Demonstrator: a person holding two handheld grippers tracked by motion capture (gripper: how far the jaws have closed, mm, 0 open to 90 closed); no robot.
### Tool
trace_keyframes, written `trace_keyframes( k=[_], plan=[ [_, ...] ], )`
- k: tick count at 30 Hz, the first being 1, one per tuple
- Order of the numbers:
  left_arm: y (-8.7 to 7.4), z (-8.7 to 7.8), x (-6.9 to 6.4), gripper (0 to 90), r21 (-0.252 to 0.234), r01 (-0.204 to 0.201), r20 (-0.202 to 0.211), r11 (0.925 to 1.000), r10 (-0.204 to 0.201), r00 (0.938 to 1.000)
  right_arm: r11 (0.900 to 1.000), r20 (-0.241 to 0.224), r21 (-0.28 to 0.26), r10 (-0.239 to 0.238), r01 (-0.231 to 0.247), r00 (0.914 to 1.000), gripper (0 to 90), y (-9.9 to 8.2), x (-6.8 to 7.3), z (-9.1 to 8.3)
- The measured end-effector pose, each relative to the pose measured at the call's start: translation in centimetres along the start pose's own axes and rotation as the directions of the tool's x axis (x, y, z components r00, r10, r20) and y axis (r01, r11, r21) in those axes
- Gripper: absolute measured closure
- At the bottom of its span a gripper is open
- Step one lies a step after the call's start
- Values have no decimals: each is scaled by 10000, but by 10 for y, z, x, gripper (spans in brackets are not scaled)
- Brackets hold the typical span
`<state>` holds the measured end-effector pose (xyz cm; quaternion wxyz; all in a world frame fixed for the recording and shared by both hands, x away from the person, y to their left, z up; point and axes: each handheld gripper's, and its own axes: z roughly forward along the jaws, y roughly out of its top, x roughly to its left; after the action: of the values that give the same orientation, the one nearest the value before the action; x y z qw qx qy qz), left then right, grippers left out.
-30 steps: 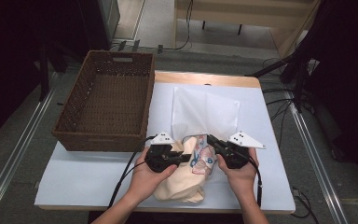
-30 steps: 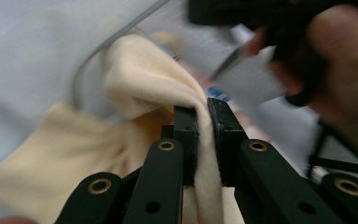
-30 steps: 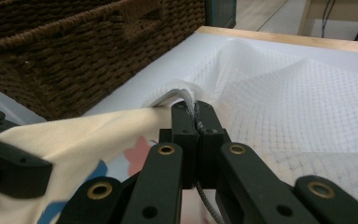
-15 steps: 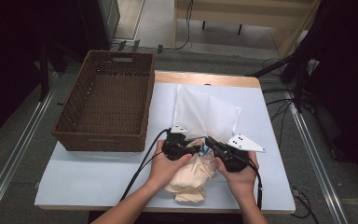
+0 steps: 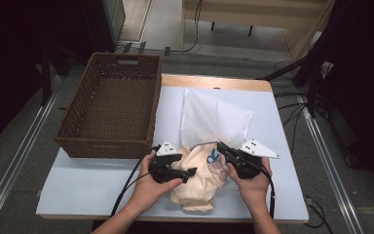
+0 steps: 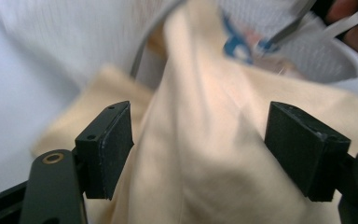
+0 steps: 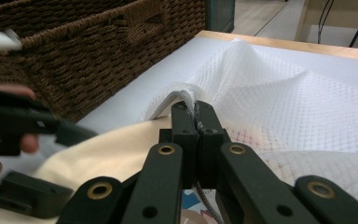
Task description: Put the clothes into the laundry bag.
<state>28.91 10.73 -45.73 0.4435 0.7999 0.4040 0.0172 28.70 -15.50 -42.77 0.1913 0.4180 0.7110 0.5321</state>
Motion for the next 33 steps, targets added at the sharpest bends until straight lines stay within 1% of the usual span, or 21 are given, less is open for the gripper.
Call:
trace_keyframes(
  k=[1,2,4,5,7,8,11,14,15,16,17,18,19,20,21,22,24,26,28,31,33],
  plan=[
    [-2,-1,0,440,-208,10,98,9998,-8,10000,10000,16,-6,-31,31,10000,900,0,1,1],
    [-1,-2,-3,641,-233,-101,193,9997,106,9998,10000,-25,26,-31,31,10000,900,0,2,1],
    [4,0,-12,778,-210,-616,328,9979,622,9975,10000,-84,72,-10,10,10000,900,-1,4,2],
    [8,0,-16,811,-201,-839,502,9963,848,9951,10000,-84,45,-77,78,9999,900,-1,5,3],
    [17,1,-25,824,-388,-1181,781,9922,1208,9896,9999,-164,73,-69,71,9998,900,0,7,4],
    [22,2,-29,825,-522,-1234,870,9910,1276,9880,9999,-214,66,-108,110,9997,900,0,9,4],
    [38,5,-35,826,-996,-1305,852,9864,1392,9866,9999,-272,56,-141,142,9995,900,1,12,4],
    [49,11,-34,824,-1636,-1058,447,9808,1145,9924,9999,-271,-48,-95,94,9996,900,3,13,1],
    [51,15,-32,822,-1904,-948,190,9771,1002,9948,9999,-263,-119,-35,32,9996,900,4,12,0],
    [52,19,-30,817,-2084,-1013,-231,9728,987,9949,9998,-260,-201,27,-32,9997,900,6,10,-2],
    [52,25,-28,811,-2167,-1009,-760,9710,862,9934,9996,-266,-263,86,-93,9996,900,7,9,-4],
    [51,32,-24,805,-2104,-927,-1058,9732,716,9918,9995,-282,-304,115,-124,9995,900,8,8,-5],
    [50,40,-19,795,-1909,-839,-1143,9780,628,9915,9994,-250,-332,91,-99,9996,900,8,7,-6],
    [48,49,-14,773,-1497,-698,-1096,9863,536,9925,9994,-267,-338,99,-108,9996,900,9,7,-7],
    [46,58,-9,725,-996,-595,-882,9932,507,9948,9994,-254,-320,113,-121,9996,900,8,7,-7],
    [43,63,-6,682,-792,-537,-661,9954,486,9966,9994,-255,-318,91,-99,9996,900,8,6,-7],
    [42,58,-6,607,-1039,-590,-487,9928,542,9973,9996,-203,-289,29,-35,9998,900,7,5,-7],
    [44,48,-9,499,-1194,-585,-107,9911,576,9983,9996,-164,-271,69,-73,9998,900,6,3,-7],
    [47,35,-13,411,-1298,-773,132,9885,797,9967,9995,-117,-278,141,-144,9998,900,6,0,-7],
    [48,19,-17,345,-1302,-819,496,9881,889,9948,9994,-94,-287,178,-181,9998,900,6,-1,-7],
    [45,10,-21,306,-1319,-918,594,9870,1003,9932,9994,-100,-298,172,-175,9998,900,6,-1,-7]
  ],
)
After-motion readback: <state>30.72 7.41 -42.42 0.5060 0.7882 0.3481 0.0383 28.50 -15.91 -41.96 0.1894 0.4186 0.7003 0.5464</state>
